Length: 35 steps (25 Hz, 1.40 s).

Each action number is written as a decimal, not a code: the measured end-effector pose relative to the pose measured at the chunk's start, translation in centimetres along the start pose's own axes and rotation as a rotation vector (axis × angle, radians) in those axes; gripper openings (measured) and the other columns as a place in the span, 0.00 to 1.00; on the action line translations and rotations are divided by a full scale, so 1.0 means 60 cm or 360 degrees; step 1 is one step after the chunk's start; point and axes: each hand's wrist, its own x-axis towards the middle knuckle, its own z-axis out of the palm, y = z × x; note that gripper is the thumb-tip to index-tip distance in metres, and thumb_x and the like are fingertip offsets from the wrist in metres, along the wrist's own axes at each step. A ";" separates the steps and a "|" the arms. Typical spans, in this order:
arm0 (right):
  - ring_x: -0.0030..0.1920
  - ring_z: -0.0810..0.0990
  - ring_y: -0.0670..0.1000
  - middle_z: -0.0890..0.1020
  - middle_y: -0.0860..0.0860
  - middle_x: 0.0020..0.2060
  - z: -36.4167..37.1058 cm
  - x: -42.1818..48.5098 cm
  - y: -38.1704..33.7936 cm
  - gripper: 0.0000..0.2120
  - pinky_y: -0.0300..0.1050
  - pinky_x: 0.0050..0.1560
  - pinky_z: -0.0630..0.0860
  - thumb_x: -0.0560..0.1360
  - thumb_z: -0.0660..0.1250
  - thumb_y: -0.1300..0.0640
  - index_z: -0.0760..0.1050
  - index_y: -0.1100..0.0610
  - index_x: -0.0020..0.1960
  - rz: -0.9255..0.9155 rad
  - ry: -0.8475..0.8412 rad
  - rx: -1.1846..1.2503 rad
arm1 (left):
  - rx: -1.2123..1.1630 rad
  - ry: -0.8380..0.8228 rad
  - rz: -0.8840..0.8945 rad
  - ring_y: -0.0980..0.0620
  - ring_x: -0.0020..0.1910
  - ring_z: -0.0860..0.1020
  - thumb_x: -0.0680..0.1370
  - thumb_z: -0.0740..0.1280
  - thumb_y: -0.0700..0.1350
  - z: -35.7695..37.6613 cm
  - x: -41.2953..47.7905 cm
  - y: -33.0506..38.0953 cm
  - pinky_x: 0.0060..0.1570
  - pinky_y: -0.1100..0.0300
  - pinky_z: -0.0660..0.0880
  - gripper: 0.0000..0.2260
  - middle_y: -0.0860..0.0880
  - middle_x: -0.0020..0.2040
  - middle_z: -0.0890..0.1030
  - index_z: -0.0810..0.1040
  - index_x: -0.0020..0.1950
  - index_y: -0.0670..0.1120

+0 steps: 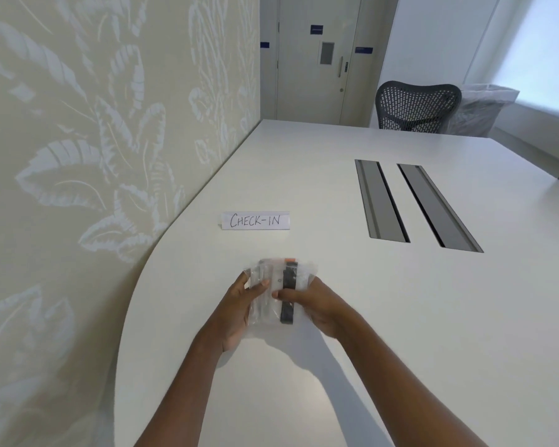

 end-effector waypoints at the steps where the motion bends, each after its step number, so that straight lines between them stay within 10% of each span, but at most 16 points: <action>1: 0.61 0.85 0.62 0.87 0.60 0.58 0.000 0.033 -0.005 0.21 0.60 0.68 0.79 0.72 0.77 0.66 0.81 0.59 0.65 0.0059 0.0032 0.0034 | -0.0039 0.0031 -0.0013 0.39 0.69 0.79 0.83 0.67 0.43 -0.013 0.021 0.008 0.69 0.41 0.76 0.19 0.39 0.69 0.81 0.74 0.75 0.46; 6: 0.66 0.82 0.63 0.84 0.64 0.62 -0.014 0.182 -0.017 0.33 0.66 0.74 0.72 0.58 0.85 0.58 0.83 0.65 0.61 0.0386 0.0207 0.0173 | -0.0143 0.0173 -0.0067 0.44 0.62 0.84 0.81 0.69 0.37 -0.063 0.121 0.041 0.55 0.49 0.83 0.18 0.40 0.65 0.84 0.78 0.71 0.45; 13: 0.53 0.83 0.56 0.86 0.57 0.50 -0.036 0.298 -0.036 0.13 0.57 0.72 0.74 0.66 0.82 0.62 0.82 0.59 0.47 0.0535 0.0307 0.0134 | -0.0085 0.0580 -0.0154 0.36 0.56 0.84 0.72 0.77 0.37 -0.123 0.222 0.051 0.59 0.36 0.80 0.21 0.36 0.57 0.85 0.81 0.65 0.40; 19: 0.41 0.79 0.51 0.80 0.52 0.39 -0.051 0.316 -0.041 0.09 0.43 0.44 0.76 0.73 0.78 0.63 0.78 0.58 0.44 0.0499 0.0519 -0.0058 | 0.0338 0.0896 -0.0078 0.41 0.45 0.86 0.71 0.80 0.36 -0.140 0.257 0.059 0.43 0.46 0.85 0.20 0.38 0.52 0.85 0.79 0.60 0.39; 30: 0.38 0.80 0.53 0.81 0.56 0.40 -0.069 0.327 -0.031 0.12 0.43 0.35 0.77 0.71 0.79 0.62 0.77 0.60 0.48 0.0321 0.0776 -0.0246 | 0.1129 0.1217 0.0053 0.36 0.53 0.82 0.82 0.69 0.54 -0.154 0.273 0.063 0.50 0.47 0.77 0.19 0.38 0.50 0.84 0.80 0.51 0.36; 35: 0.44 0.82 0.56 0.83 0.57 0.44 -0.082 0.326 -0.015 0.12 0.44 0.39 0.79 0.70 0.78 0.60 0.77 0.59 0.49 0.0242 0.0879 -0.0255 | 0.1282 0.1472 0.0135 0.32 0.62 0.80 0.83 0.69 0.45 -0.158 0.261 0.058 0.61 0.43 0.77 0.17 0.33 0.63 0.82 0.79 0.65 0.34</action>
